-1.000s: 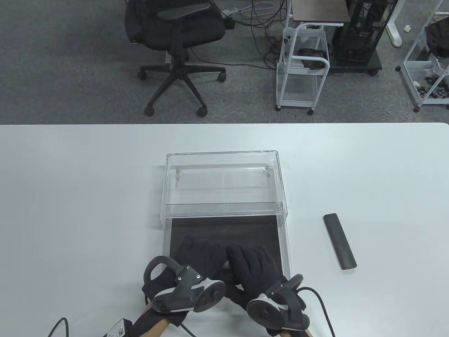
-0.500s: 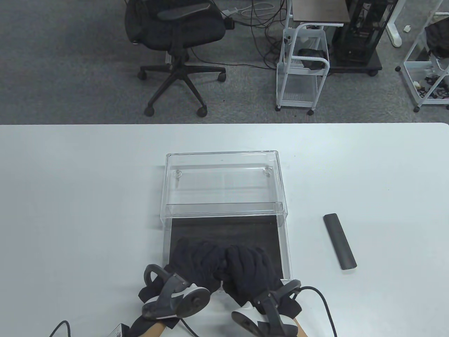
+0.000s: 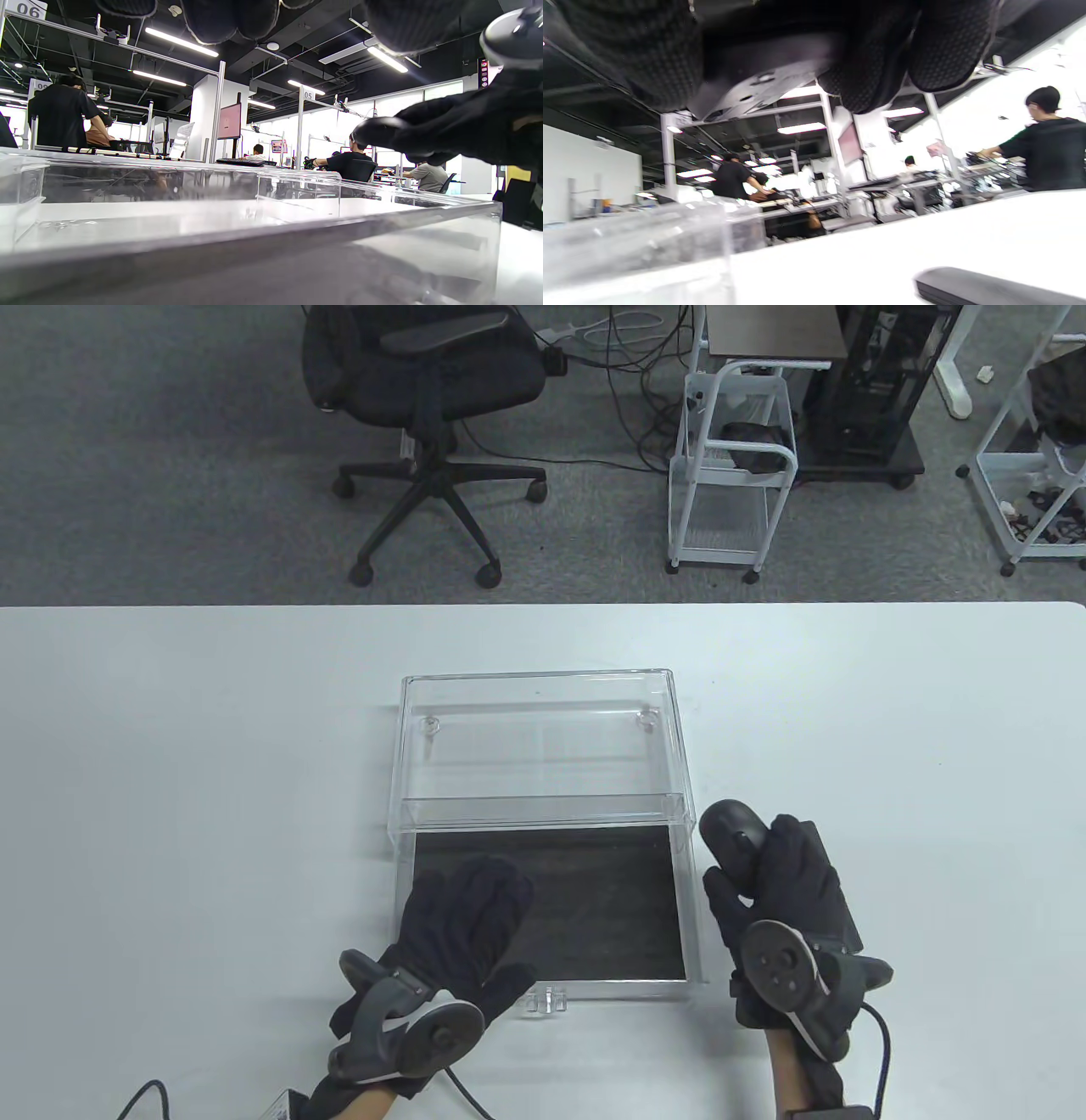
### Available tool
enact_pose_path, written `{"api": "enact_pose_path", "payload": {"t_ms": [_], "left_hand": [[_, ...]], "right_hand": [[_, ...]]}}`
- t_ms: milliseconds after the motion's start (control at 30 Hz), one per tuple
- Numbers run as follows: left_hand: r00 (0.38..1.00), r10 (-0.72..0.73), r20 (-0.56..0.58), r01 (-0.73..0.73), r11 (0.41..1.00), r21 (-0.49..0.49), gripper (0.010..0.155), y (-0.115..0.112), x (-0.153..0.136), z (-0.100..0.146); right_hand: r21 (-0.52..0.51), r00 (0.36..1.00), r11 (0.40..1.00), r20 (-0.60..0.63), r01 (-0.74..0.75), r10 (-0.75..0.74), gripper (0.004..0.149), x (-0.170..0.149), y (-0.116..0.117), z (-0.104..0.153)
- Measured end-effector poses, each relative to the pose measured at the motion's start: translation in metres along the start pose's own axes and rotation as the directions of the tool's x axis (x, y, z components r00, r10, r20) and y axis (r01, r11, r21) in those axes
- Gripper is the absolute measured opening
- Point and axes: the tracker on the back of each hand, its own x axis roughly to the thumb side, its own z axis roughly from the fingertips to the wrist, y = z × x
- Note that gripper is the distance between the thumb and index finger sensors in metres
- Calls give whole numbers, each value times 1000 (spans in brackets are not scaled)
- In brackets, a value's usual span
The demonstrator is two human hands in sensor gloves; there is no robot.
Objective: Pull drawer to retrieve items
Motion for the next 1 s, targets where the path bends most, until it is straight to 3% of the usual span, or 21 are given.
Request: {"api": "enact_pose_path", "payload": {"t_ms": [300,500,1000], "left_hand": [[1000,16,-10,-17,1000,-17,90,-1,-2,-1],[999,19,-26,-20,998,-57,91,-5,-5,-2],[999,17,-32,-20,997,-73,91,-6,-5,-2]], "right_hand": [[231,981,971,-165,-59,99,96,-28,35,-9],[423,964,902,-191,-91,187,95,-32,53,-8],[534,939,828,-169,-168,300,94,-27,66,-5]]}}
